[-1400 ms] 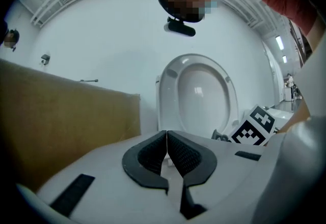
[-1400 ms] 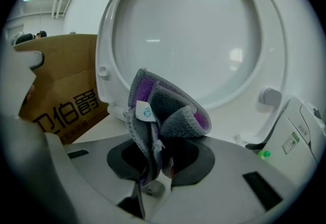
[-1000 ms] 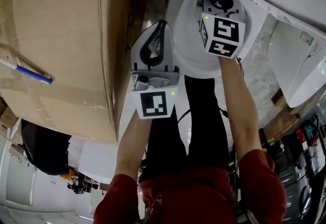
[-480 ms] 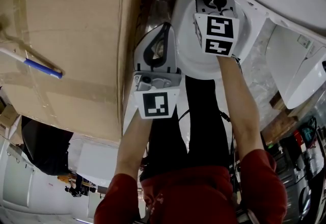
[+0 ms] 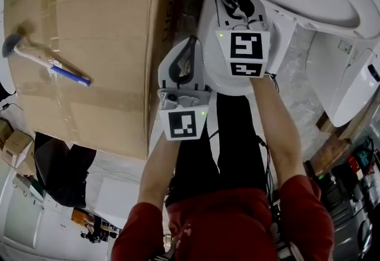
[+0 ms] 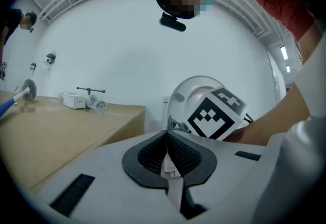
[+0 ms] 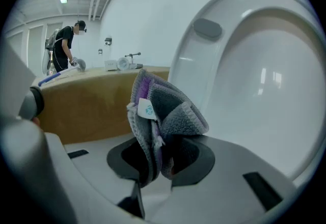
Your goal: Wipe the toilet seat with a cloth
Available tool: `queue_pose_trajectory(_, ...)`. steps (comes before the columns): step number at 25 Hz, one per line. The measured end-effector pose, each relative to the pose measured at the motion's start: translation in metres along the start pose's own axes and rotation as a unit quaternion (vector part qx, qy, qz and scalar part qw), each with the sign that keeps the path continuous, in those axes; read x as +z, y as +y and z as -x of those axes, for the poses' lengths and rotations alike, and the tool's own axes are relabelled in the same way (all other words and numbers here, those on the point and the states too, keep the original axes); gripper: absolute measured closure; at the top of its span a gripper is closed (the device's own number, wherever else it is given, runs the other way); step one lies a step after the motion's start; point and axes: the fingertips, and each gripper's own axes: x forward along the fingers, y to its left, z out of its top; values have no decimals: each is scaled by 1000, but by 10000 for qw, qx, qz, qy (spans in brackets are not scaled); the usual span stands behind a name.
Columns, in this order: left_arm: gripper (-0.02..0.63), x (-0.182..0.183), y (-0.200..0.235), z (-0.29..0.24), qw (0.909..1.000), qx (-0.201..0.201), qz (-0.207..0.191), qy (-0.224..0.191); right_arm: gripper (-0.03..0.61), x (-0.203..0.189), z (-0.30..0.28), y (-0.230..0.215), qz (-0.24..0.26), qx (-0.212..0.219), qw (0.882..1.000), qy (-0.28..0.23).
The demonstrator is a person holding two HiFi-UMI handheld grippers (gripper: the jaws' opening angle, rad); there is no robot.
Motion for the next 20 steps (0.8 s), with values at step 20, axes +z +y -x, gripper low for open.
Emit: queue_pose_trajectory(20, 597, 88, -53, 21, 9987, -295, -240, -330, 488, 162, 113, -60, 315, -360, 9902, -1313)
